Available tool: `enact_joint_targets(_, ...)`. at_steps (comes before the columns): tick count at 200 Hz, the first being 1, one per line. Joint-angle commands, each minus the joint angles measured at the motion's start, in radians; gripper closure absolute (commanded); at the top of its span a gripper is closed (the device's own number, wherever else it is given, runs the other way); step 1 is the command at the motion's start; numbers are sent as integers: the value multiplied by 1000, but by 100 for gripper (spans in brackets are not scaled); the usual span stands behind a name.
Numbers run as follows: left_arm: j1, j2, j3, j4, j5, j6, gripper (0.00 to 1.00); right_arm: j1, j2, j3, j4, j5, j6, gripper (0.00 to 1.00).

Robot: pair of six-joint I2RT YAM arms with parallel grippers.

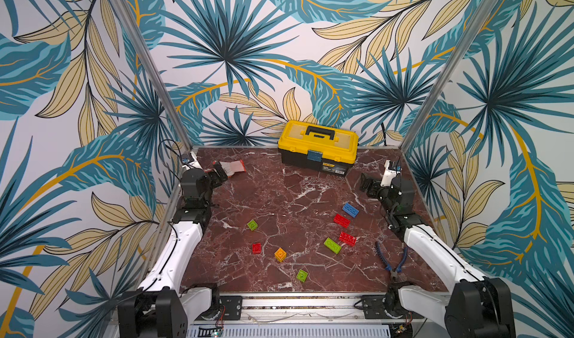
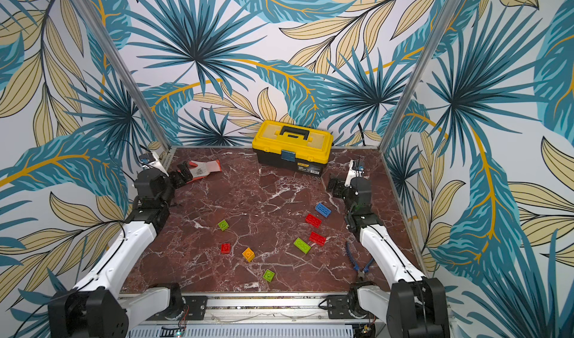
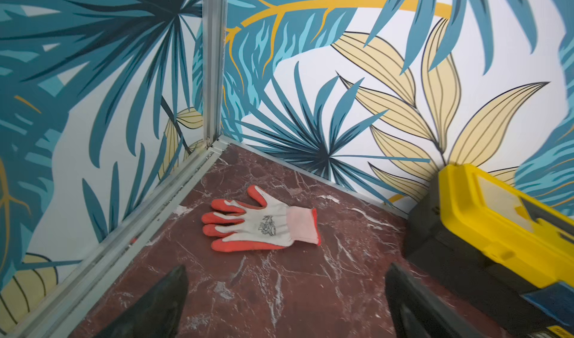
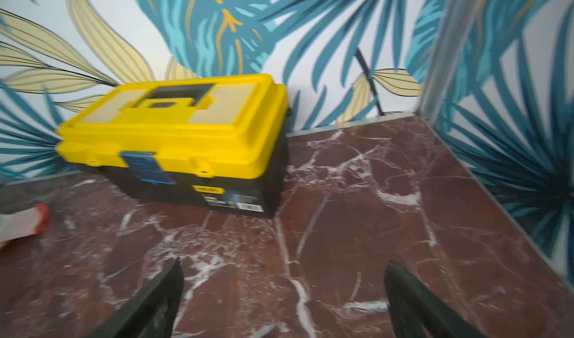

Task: Assemble a carrot with lego
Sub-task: Pick up the lego brick from the center of the board.

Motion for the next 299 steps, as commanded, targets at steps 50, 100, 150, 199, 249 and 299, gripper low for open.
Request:
enact_joint_targets(50, -16, -237, -161, -433, 342, -295, 1, 381, 48, 160, -572, -163, 106, 0)
enact_joint_targets(100, -20, -261, -186, -623, 527, -241, 1, 694, 305, 418, -900, -211, 45, 0)
enact_joint_targets(150, -34, -288, -229, -672, 600, -296, 1, 898, 601, 620, -988, -108, 44, 1)
enact_joint_targets(199, -43, -364, -233, -712, 483, -349, 1, 934, 738, 670, -962, -89, 67, 16)
enact_joint_targets(249, -45, -407, -201, -801, 335, -395, 1, 943, 800, 697, -942, -115, 62, 27)
enact_joint_targets(299, -43, -429, -179, -833, 308, -403, 1, 948, 852, 718, -925, -149, 73, 42)
